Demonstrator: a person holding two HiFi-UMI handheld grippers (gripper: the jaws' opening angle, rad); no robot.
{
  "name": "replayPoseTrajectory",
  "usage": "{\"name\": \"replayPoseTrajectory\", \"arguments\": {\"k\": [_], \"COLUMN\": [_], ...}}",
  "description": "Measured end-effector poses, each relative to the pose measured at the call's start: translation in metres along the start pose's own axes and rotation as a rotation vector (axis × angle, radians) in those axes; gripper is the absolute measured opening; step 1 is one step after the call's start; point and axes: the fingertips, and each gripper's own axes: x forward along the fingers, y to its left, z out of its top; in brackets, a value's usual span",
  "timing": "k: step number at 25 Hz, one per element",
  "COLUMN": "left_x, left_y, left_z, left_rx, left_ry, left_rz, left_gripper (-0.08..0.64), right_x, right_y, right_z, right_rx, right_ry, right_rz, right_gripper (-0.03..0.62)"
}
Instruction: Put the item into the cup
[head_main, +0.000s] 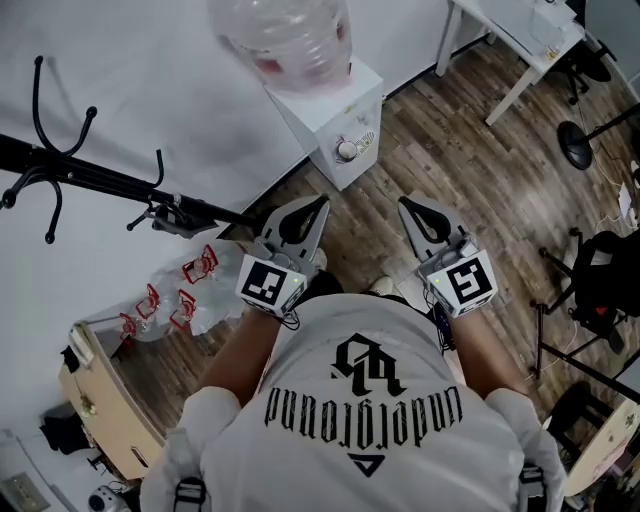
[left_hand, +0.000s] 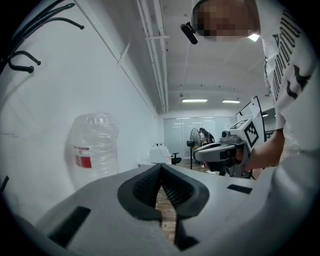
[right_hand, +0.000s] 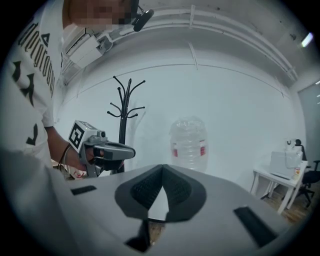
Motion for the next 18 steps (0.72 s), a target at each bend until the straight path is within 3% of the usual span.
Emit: {"name": "replayPoseTrajectory", "arguments": {"k": [8,18], "left_x": [-0.044,-0.165], "left_y": [-0.002,0.018], "left_z": [0.031,0.032], "left_rx": [0.056,0.032], "left_ry": [-0.049,-0.087], "left_rz": [-0.074,-0.178], "left_gripper": [0.005,0.005], "right_x": [-0.014,-0.009], "right_y": [0.046,0.152], "right_z": [0.023,0.050], "right_rx": [-0.022,-0.035], "right_ry": [-0.031,-0.064], "right_rz": [-0.083,-0.202], "right_gripper": [0.006,0.005]}}
